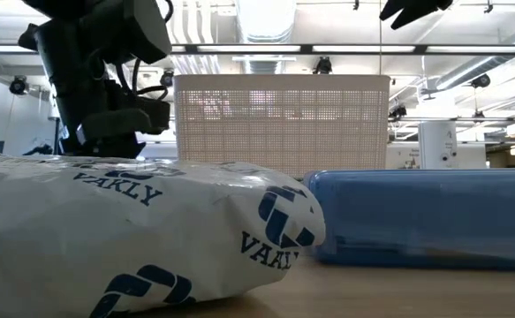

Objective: Pick & place medical supplies in basket/bin
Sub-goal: Put the red bandage into the white bin

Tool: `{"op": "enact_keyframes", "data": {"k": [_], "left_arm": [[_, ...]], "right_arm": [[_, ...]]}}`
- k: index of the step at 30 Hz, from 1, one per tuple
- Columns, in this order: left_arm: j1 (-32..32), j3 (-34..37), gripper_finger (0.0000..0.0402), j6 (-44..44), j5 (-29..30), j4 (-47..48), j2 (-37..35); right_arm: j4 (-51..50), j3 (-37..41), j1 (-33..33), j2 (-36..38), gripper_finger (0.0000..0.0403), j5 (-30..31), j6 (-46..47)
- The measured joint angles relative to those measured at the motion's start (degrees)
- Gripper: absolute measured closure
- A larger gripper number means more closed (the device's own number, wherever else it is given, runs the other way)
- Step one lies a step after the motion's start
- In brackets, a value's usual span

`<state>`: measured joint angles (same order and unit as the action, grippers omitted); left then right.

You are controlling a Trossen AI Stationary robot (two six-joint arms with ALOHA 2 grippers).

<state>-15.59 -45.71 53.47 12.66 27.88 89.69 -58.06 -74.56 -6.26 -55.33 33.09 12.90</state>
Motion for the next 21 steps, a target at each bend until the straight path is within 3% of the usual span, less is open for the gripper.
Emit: {"op": "enact_keyframes", "data": {"k": [6, 11, 16, 21], "left_arm": [[-0.3, -1.4, 0.0246, 0.0, -0.5, 1.3, 0.0], [-1.7, -6.7, 0.0305, 0.5, -2.1, 9.2, -0.1], [-4.7, -16.6, 0.0322, 3.4, -1.5, 21.1, -0.6], [-9.5, -28.4, 0.0323, 10.9, 6.2, 32.2, -0.6]], "right_arm": [[0.6, 0.0, 0.0, 0.0, 0.0075, 3.1, -1.1], [5.6, 0.0, 0.0, 0.0, 0.0075, 3.1, -4.5], [15.6, 0.0, 0.0, -0.1, 0.0075, 3.1, -11.4], [25.1, 0.0, 0.0, -0.7, 0.0075, 3.1, -18.4]]}}
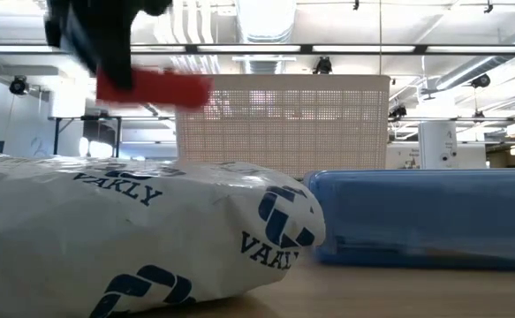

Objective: Pick & place medical supplies in basket/bin
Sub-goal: Put the red bandage into the white bin

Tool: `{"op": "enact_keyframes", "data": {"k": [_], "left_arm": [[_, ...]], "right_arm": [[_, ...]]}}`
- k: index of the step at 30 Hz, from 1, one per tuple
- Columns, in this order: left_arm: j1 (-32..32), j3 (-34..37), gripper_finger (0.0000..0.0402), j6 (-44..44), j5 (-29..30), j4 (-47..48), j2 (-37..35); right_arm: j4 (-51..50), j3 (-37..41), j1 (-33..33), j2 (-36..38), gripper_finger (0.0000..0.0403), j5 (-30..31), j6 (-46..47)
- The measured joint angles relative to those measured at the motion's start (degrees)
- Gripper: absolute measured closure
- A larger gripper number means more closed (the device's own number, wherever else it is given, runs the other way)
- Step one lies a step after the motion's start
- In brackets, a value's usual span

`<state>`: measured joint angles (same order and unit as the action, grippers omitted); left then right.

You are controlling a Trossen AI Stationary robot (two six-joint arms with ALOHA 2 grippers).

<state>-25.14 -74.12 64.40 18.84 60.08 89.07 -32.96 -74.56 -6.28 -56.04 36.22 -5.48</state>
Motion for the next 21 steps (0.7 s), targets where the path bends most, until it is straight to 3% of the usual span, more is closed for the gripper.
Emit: {"op": "enact_keyframes", "data": {"k": [5, 9, 12, 16, 21], "left_arm": [[-2.0, -11.8, 0.0324, 2.1, 10.8, 4.1, 0.0], [-0.2, -20.7, 0.0324, -5.9, 19.3, 4.1, 0.0], [3.7, -25.7, 0.0324, -14.6, 21.8, 4.1, -0.1], [12.6, -29.7, 0.0325, -28.9, 20.1, 3.3, 0.1], [28.1, -30.9, 0.0325, -42.9, 7.9, -0.6, 1.0]], "right_arm": [[3.6, 0.0, 0.0, -0.8, 0.0075, -0.1, -4.3], [3.5, 0.0, 0.0, -1.2, 0.0075, 0.0, -5.6], [3.6, 0.0, 0.0, -1.0, 0.0075, -0.1, -5.7], [3.1, -0.2, 0.0, -0.1, 0.0075, -0.1, -6.2], [1.3, -1.0, 0.0, 2.0, 0.0075, -0.1, -3.8]]}}
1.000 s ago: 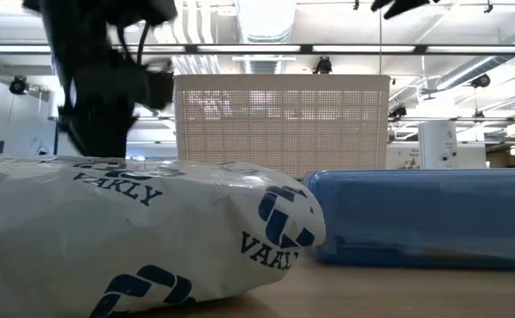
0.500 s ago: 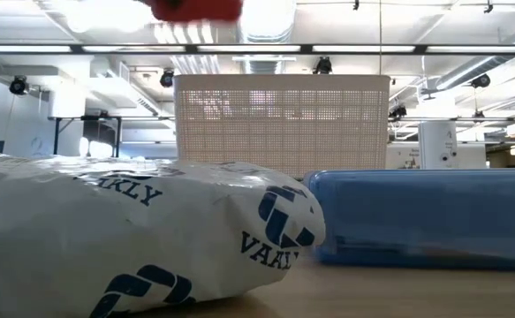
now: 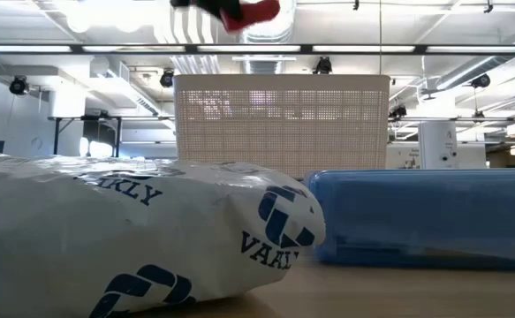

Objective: Pick & place medical supplies in basket/bin
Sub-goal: Put the red bandage into the white bin, then put the orange medicine bottle into the white bin

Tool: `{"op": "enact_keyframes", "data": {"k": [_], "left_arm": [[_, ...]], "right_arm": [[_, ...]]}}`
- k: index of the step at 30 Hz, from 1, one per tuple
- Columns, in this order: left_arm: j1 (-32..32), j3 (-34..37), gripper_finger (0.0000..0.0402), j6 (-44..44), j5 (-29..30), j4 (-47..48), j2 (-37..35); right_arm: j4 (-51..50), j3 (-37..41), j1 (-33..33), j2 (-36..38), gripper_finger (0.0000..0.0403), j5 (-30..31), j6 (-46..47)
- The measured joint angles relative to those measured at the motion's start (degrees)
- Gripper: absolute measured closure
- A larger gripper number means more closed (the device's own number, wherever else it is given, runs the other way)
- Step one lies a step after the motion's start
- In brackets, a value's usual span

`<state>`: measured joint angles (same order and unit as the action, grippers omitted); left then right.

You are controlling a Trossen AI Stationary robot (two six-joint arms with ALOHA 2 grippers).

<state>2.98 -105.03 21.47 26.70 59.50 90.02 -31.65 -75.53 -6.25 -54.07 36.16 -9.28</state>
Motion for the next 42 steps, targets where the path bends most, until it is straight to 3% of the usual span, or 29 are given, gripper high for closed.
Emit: {"op": "enact_keyframes", "data": {"k": [5, 9, 16, 19, 25, 29, 32, 35, 38, 42], "left_arm": [[13.1, 2.8, 0.0324, -9.9, -4.2, -4.9, 0.0], [19.9, 6.6, 0.0304, -10.9, -4.4, -6.0, 0.1], [21.8, 11.3, 0.0198, -10.3, -6.1, -9.2, 0.0], [21.0, 11.2, 0.0158, -10.3, -6.4, -5.8, -0.2], [15.6, 7.4, 0.013, -10.5, -9.3, 7.2, -1.7], [6.3, 8.3, 0.0135, -11.0, -17.7, 11.7, -4.2], [-2.2, 11.2, 0.0147, -13.5, -18.8, 12.9, -4.7], [-9.8, 15.8, 0.0159, -20.1, -17.7, 9.8, -4.2], [-15.1, 22.1, 0.0165, -32.7, -8.1, 2.2, -2.9], [-15.5, 29.6, 0.0166, -50.5, -5.5, -10.3, -0.5]], "right_arm": [[-4.6, 0.1, 0.0, 0.8, 0.0075, 0.0, 4.7], [-9.4, 0.2, 0.0, -0.5, 0.0075, -0.1, 7.5], [-9.7, 0.6, 0.0, -3.7, 0.0076, -0.2, 6.2], [-8.8, 0.6, 0.0, -4.7, 0.0076, -0.4, 5.3], [-8.0, 0.6, 0.0, -4.9, 0.0076, -3.1, 5.2], [-8.0, 0.1, -0.7, -4.6, 0.0076, -3.2, 5.2], [-8.1, -0.6, -1.1, -4.4, 0.0076, -3.1, 5.2], [-8.4, -0.9, -1.3, -4.4, 0.0076, -3.2, 4.8], [-8.4, -0.9, -1.3, -4.4, 0.0076, -3.2, 4.6], [-8.6, -0.8, -1.3, -4.6, 0.0076, -3.3, 4.9]]}}
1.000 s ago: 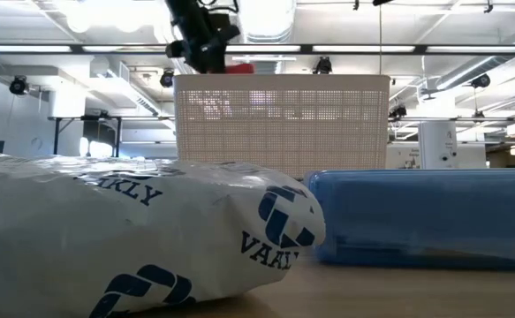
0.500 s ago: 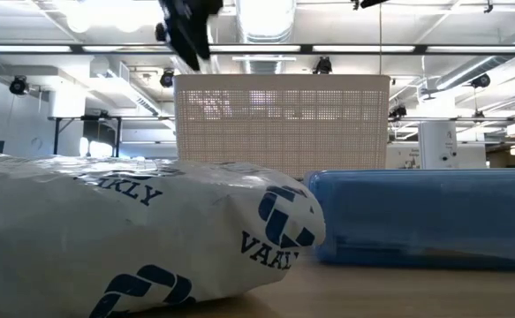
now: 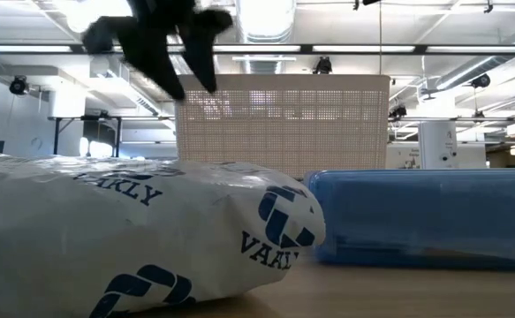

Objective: Pick & place medical supplies in basket/bin
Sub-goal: Put the orange medicine bottle into the white bin

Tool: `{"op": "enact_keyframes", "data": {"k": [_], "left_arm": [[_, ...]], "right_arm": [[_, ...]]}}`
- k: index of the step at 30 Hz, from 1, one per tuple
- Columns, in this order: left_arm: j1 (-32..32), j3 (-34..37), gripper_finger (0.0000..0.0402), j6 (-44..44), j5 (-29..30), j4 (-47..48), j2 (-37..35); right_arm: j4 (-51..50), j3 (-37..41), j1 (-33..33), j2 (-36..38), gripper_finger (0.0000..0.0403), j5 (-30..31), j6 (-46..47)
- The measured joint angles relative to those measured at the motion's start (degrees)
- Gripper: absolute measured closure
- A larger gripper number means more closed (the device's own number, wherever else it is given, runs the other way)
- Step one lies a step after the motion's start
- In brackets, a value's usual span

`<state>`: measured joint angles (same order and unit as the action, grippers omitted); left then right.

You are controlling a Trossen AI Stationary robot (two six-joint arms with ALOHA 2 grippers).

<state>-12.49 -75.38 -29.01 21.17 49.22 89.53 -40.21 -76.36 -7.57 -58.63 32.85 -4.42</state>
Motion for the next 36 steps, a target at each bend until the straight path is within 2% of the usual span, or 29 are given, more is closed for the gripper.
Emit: {"op": "enact_keyframes", "data": {"k": [5, 14, 22, 26, 36], "left_arm": [[5.1, 5.2, 0.0166, -2.0, -5.5, -7.3, 3.7], [10.3, 5.2, 0.0166, -7.9, -15.5, -14.7, 11.3], [10.6, 4.3, 0.0166, -9.3, -16.5, -14.3, 18.6], [10.6, 4.1, 0.017, -7.1, -16.6, -12.9, 19.1], [10.5, 4.1, 0.0251, 0.9, -16.6, -10.9, 16.4]], "right_arm": [[-1.6, 0.0, 0.0, 0.0, 0.0076, -1.5, 2.0], [-9.5, 0.1, 0.0, 0.0, 0.0076, -1.4, 7.6], [-10.6, 0.1, 0.0, 0.0, 0.0076, -1.4, 9.0], [-10.6, 0.1, 0.0, 0.0, 0.0076, -1.3, 9.0], [-10.5, 0.1, 0.0, 0.0, 0.0076, -0.8, 7.4]]}}
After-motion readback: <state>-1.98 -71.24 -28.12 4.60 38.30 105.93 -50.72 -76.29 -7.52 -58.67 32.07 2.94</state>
